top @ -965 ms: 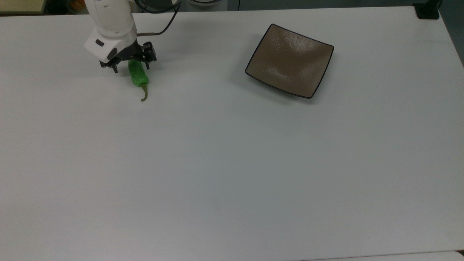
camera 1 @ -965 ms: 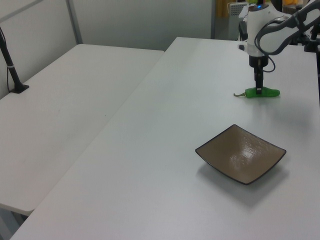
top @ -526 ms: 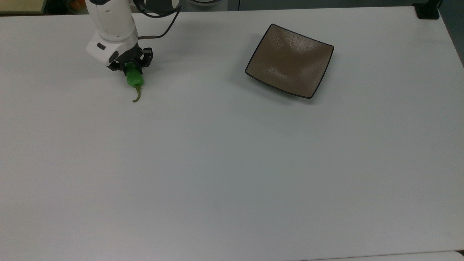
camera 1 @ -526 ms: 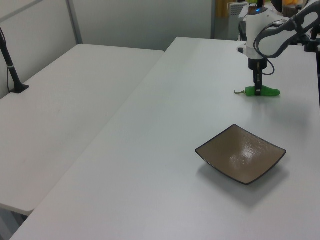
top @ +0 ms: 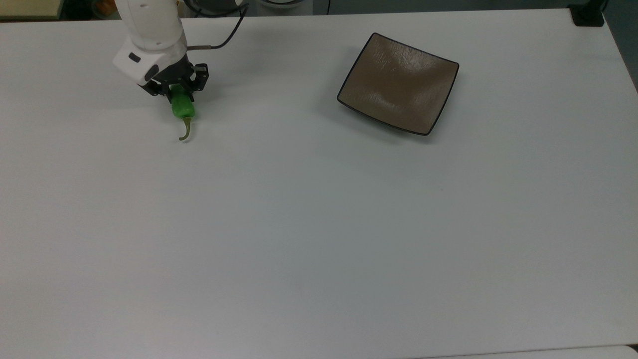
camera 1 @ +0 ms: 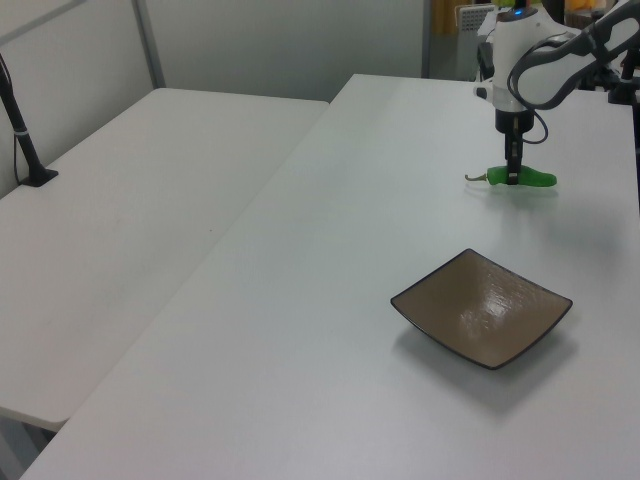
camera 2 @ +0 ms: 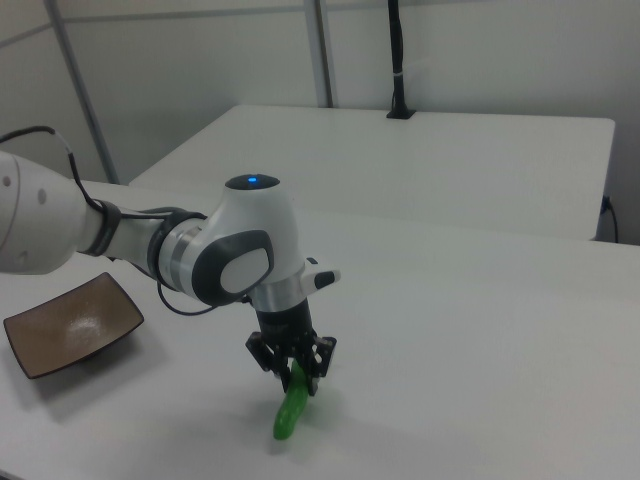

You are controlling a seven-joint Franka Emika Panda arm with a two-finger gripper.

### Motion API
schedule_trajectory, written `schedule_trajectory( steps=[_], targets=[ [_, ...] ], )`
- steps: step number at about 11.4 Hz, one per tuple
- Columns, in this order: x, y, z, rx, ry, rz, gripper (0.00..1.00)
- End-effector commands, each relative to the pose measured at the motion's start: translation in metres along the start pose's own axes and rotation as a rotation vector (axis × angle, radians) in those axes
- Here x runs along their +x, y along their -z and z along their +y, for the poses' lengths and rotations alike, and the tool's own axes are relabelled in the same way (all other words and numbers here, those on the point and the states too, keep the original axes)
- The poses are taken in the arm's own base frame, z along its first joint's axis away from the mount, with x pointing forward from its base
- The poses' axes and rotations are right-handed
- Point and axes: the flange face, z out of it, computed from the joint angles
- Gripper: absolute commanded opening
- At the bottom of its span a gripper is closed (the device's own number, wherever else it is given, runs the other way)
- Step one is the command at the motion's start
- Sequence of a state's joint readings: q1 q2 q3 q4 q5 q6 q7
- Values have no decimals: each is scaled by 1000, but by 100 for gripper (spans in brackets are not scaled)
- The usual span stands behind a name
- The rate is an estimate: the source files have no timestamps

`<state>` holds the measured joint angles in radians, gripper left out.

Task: Chili peppers are placed on a ceramic plate
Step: 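Lift the chili pepper and carry it over the brown plate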

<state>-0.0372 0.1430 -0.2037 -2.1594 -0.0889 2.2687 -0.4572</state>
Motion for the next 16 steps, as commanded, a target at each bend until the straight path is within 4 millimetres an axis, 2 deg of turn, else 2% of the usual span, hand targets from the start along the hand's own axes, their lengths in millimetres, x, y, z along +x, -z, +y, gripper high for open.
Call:
schedule_trajectory(
  steps=[1,4,8,10,16],
  targets=[
    [10,47,-14,53,-83,39,16],
    [34,86,-45,102,-116,66,16],
    [69,125,-123,121,-135,105,17],
    [76,137,-165,125,-116,118,17],
    [86,145,-278,151,-35,123,17]
  ],
)
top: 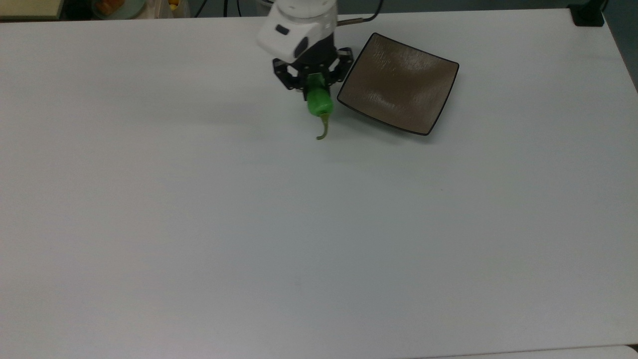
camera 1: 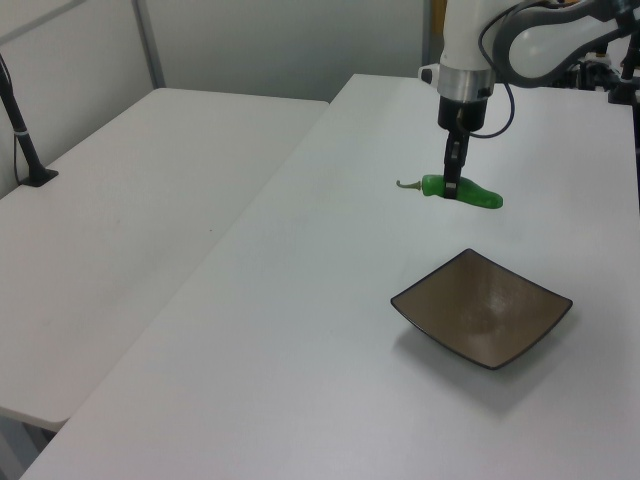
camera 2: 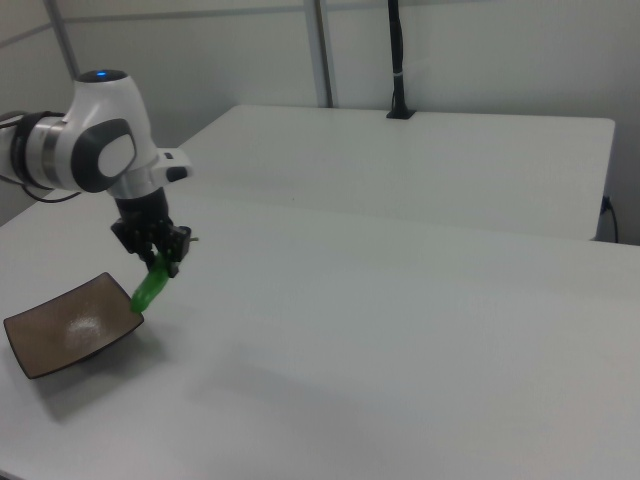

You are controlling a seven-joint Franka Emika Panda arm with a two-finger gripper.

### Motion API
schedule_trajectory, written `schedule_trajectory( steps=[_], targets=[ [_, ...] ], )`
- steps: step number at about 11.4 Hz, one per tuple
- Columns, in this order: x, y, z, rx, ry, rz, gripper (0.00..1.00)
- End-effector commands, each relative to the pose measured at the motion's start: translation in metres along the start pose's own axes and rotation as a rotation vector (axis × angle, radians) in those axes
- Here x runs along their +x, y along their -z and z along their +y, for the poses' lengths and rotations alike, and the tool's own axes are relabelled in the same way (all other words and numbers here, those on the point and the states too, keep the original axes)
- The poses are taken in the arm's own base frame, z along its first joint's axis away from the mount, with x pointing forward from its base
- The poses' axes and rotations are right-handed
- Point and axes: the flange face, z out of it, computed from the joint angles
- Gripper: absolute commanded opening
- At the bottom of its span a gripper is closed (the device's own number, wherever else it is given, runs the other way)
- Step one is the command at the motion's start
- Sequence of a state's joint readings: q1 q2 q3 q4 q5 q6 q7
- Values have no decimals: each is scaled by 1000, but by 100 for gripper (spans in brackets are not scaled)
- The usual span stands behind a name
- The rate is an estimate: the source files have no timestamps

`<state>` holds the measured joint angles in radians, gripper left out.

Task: Chili peppers are placed on a ceramic plate
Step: 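Lift the chili pepper and carry it over the brown plate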

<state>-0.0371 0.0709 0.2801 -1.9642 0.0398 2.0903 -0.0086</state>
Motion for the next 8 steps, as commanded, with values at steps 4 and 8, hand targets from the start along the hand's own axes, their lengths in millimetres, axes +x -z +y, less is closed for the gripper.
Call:
schedule_trajectory(
  steps=[4,8],
  targets=[
    [-10,-3,-90,41,57,-21,18],
    [-19,-15,-136,65,72,-18,23]
  ],
)
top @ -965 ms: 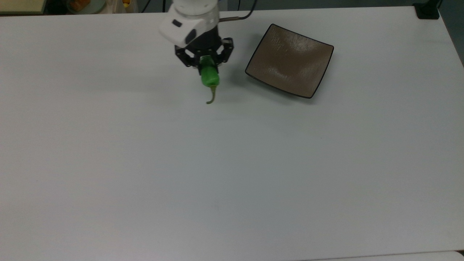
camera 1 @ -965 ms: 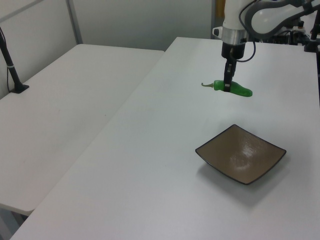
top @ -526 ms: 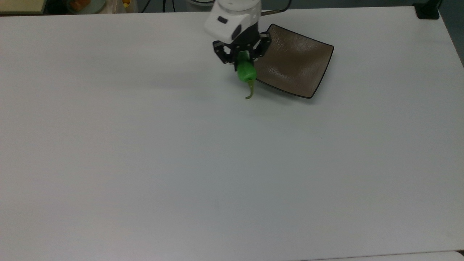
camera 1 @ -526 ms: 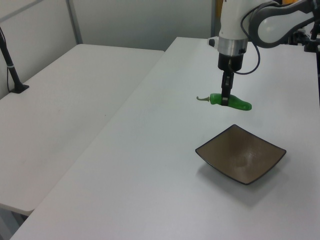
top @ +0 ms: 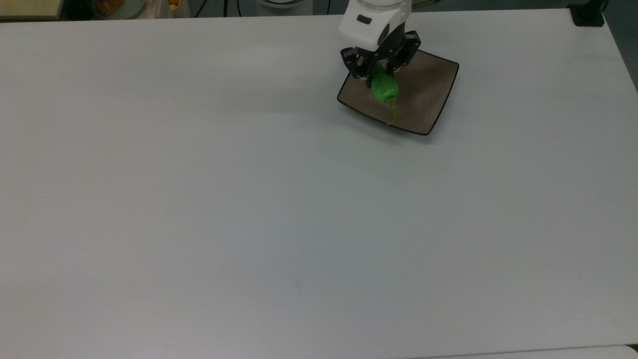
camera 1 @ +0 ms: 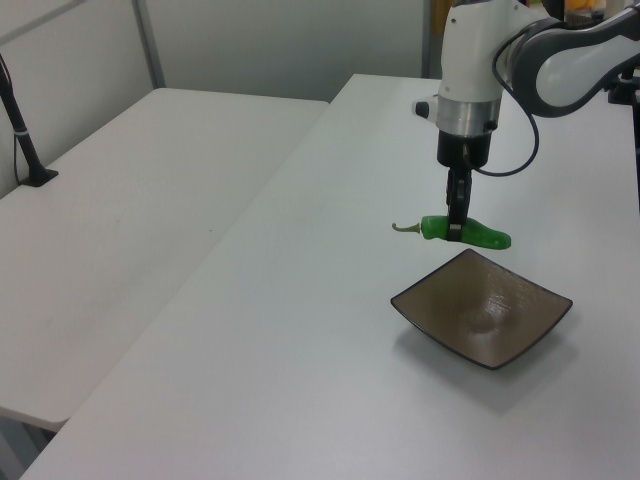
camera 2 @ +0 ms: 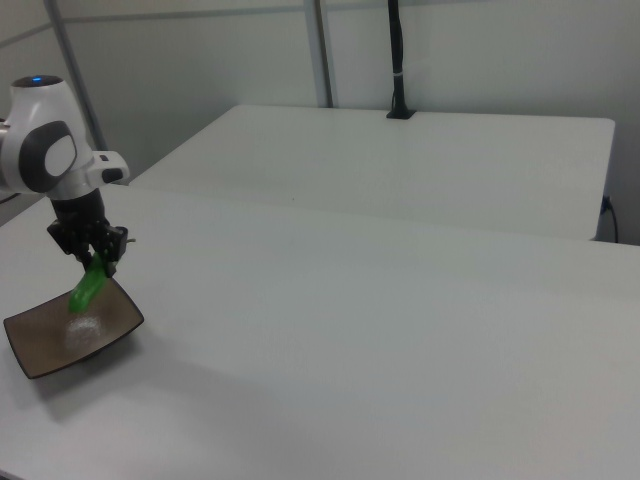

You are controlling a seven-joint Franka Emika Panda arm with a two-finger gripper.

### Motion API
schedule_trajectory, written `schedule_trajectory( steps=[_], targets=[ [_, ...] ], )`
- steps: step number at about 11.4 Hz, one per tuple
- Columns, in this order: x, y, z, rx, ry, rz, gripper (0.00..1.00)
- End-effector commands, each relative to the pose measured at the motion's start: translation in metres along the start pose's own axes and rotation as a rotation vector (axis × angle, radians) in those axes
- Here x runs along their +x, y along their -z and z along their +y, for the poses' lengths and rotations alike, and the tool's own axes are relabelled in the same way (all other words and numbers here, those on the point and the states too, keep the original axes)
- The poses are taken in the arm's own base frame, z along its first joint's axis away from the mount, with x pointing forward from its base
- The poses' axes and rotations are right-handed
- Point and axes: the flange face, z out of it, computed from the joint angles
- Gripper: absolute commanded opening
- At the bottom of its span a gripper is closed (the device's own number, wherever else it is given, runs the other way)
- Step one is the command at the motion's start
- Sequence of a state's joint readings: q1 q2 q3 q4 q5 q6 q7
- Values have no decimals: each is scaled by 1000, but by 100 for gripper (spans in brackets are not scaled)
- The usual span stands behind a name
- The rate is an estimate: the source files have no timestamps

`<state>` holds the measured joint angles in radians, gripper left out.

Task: Chili peppers are placed on a ceramic plate
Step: 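Lift the chili pepper and carry it over the brown plate, then lower the chili pepper onto the plate and open the gripper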

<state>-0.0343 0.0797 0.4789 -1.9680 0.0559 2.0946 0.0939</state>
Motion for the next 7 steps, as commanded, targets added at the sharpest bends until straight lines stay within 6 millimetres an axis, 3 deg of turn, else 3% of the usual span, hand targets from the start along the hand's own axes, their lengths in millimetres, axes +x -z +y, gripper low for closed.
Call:
schedule_trajectory(
  steps=[1,3,4,6,7],
  targets=[
    [-6,-10,-33,26,1,-3,23],
    [-12,-17,-49,26,28,-16,29],
    [-12,-18,-51,27,33,-18,38],
    [-13,-20,-51,26,34,-23,98],
    [-13,-19,-52,26,36,-21,100]
  ],
)
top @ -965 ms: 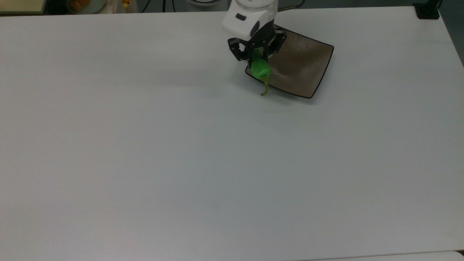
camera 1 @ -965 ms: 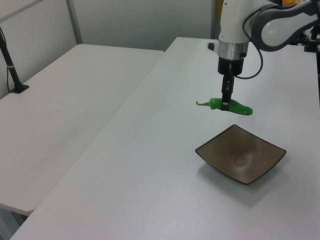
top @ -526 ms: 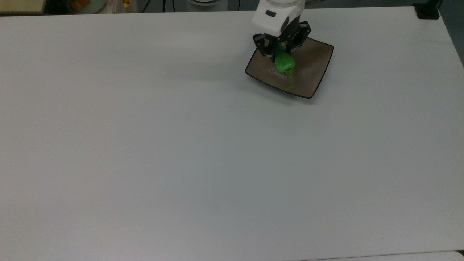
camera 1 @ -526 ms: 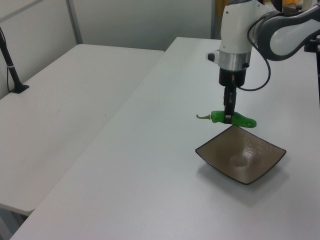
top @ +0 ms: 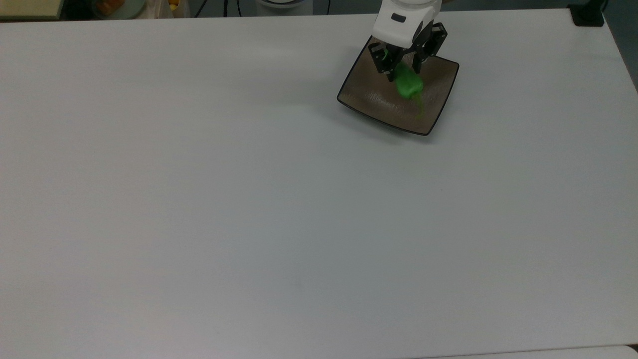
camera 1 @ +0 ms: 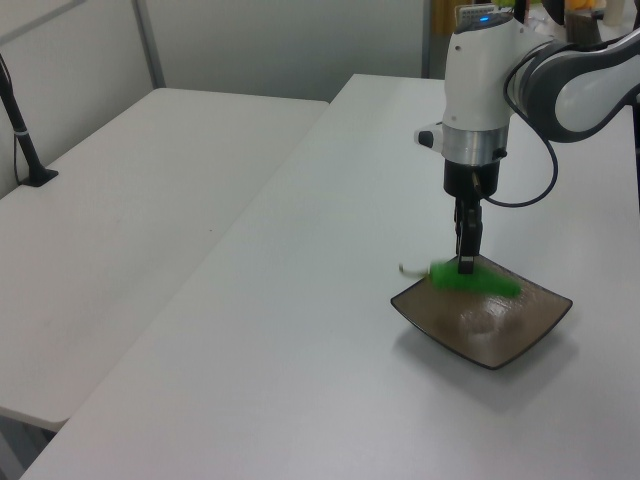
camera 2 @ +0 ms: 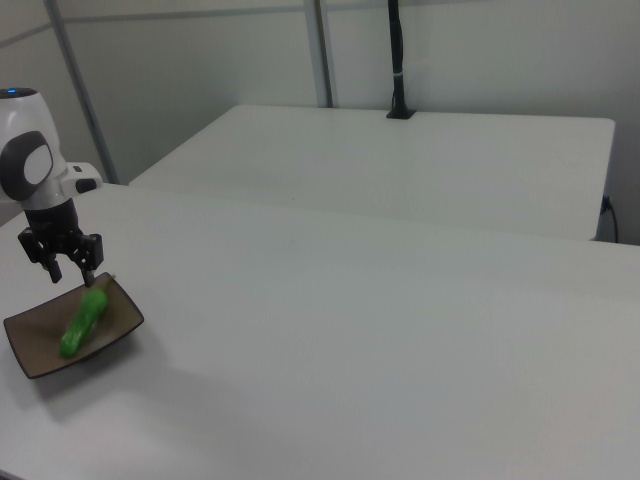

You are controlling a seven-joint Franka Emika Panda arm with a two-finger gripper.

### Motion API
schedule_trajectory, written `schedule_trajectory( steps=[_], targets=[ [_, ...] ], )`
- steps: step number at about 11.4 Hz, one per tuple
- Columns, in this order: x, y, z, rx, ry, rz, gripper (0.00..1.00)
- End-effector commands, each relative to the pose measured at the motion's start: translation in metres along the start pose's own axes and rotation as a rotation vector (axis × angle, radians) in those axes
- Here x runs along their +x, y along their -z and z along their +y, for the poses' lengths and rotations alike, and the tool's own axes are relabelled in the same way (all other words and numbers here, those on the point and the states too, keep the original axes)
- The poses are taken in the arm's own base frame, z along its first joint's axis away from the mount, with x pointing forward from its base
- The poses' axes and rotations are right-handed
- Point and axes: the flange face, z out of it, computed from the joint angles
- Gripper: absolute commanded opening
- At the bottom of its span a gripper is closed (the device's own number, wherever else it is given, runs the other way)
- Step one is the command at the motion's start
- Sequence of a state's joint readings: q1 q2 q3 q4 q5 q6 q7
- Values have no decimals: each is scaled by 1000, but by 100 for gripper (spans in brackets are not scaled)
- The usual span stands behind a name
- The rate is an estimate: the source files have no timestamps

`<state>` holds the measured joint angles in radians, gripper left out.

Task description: Chili peppers are placed on a ceramic plate

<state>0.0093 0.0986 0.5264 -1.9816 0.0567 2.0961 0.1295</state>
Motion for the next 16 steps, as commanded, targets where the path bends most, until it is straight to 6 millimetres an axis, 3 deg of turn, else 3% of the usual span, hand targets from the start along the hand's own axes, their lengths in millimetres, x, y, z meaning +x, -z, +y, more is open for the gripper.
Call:
schedule_trajectory(
  steps=[1,5,8,12,14,16],
  targets=[
    [-3,-1,-3,14,-16,16,100],
    [-2,4,-1,10,-18,24,100],
    [1,11,22,-9,-43,38,100],
    [5,32,99,-62,-154,66,100],
    [-2,43,147,-91,-223,59,100],
    [-6,58,181,-103,-261,43,100]
  ],
)
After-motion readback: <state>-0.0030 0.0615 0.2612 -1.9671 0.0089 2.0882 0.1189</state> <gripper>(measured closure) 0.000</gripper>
